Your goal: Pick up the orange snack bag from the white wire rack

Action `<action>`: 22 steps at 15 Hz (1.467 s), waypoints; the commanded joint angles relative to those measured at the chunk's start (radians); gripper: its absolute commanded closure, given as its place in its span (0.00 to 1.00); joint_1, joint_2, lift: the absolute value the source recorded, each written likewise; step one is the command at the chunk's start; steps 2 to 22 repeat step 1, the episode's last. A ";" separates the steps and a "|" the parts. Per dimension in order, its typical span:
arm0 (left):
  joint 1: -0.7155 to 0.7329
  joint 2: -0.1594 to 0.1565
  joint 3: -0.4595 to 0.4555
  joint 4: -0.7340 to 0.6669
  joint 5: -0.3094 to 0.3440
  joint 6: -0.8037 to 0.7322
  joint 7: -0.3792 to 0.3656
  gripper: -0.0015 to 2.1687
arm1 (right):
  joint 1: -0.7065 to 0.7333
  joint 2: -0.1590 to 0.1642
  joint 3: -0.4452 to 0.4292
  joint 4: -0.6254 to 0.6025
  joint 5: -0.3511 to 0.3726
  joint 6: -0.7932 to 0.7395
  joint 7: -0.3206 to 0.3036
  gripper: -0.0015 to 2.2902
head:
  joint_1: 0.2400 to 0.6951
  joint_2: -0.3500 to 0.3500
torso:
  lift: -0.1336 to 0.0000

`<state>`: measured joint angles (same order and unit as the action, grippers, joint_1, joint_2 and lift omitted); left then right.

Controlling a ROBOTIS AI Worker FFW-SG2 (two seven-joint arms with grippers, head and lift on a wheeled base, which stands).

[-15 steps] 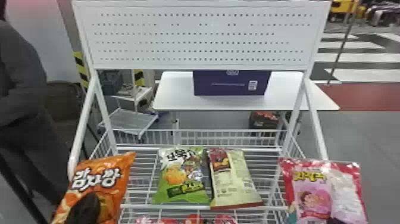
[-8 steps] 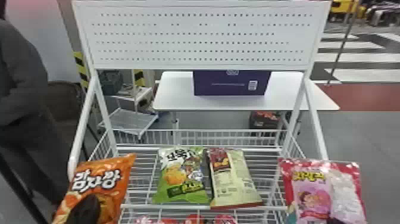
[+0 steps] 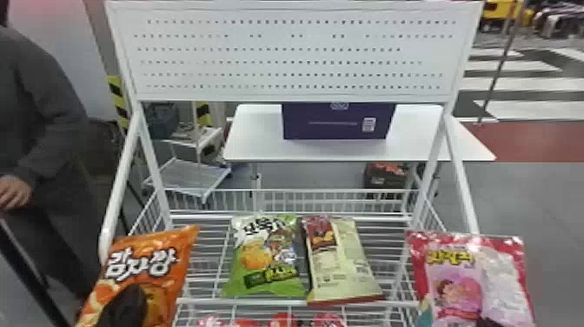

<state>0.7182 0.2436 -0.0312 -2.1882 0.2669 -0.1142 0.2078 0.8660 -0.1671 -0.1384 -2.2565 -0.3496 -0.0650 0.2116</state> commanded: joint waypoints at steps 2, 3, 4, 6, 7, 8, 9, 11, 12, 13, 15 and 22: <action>0.001 0.000 -0.001 0.001 0.000 0.000 -0.002 0.96 | -0.001 -0.002 -0.001 0.000 0.000 0.000 0.000 0.98 | 0.57 0.50 | 1.00; 0.001 0.000 -0.001 0.001 0.000 0.000 -0.002 0.96 | -0.001 -0.002 -0.001 0.000 0.000 0.000 0.000 0.98 | 0.57 0.50 | 1.00; 0.001 0.000 -0.001 0.001 0.000 0.000 -0.002 0.96 | -0.001 -0.002 -0.001 0.000 0.000 0.000 0.000 0.98 | 0.57 0.50 | 1.00; 0.001 0.000 -0.001 0.001 0.000 0.000 -0.002 0.96 | -0.001 -0.002 -0.001 0.000 0.000 0.000 0.000 0.98 | 0.57 0.50 | 1.00; 0.001 0.000 -0.001 0.001 0.000 0.000 -0.002 0.96 | -0.001 -0.002 -0.001 0.000 0.000 0.000 0.000 0.98 | 0.57 0.50 | 1.00; 0.001 0.000 -0.001 0.001 0.000 0.000 -0.002 0.96 | -0.001 -0.002 -0.001 0.000 0.000 0.000 0.000 0.98 | 0.57 0.50 | 1.00; 0.001 0.000 -0.001 0.001 0.000 0.000 -0.002 0.96 | -0.001 -0.002 -0.001 0.000 0.000 0.000 0.000 0.98 | 0.57 0.50 | 1.00; 0.001 0.000 -0.001 0.001 0.000 0.000 -0.002 0.96 | -0.001 -0.002 -0.001 0.000 0.000 0.000 0.000 0.98 | 0.57 0.50 | 1.00; 0.001 0.000 -0.001 0.001 0.000 0.000 -0.002 0.96 | -0.001 -0.002 -0.001 0.000 0.000 0.000 0.000 0.98 | 0.57 0.50 | 1.00; 0.001 0.000 -0.001 0.001 0.000 0.000 -0.002 0.96 | -0.001 -0.002 -0.001 0.000 0.000 0.000 0.000 0.98 | 0.57 0.50 | 1.00; 0.001 0.000 -0.001 0.001 0.000 0.000 -0.002 0.96 | -0.001 -0.002 -0.001 0.000 0.000 0.000 0.000 0.98 | 0.57 0.50 | 1.00; 0.001 0.000 -0.001 0.001 0.000 0.000 -0.002 0.96 | -0.001 -0.002 -0.001 0.000 0.000 0.000 0.000 0.98 | 0.57 0.50 | 1.00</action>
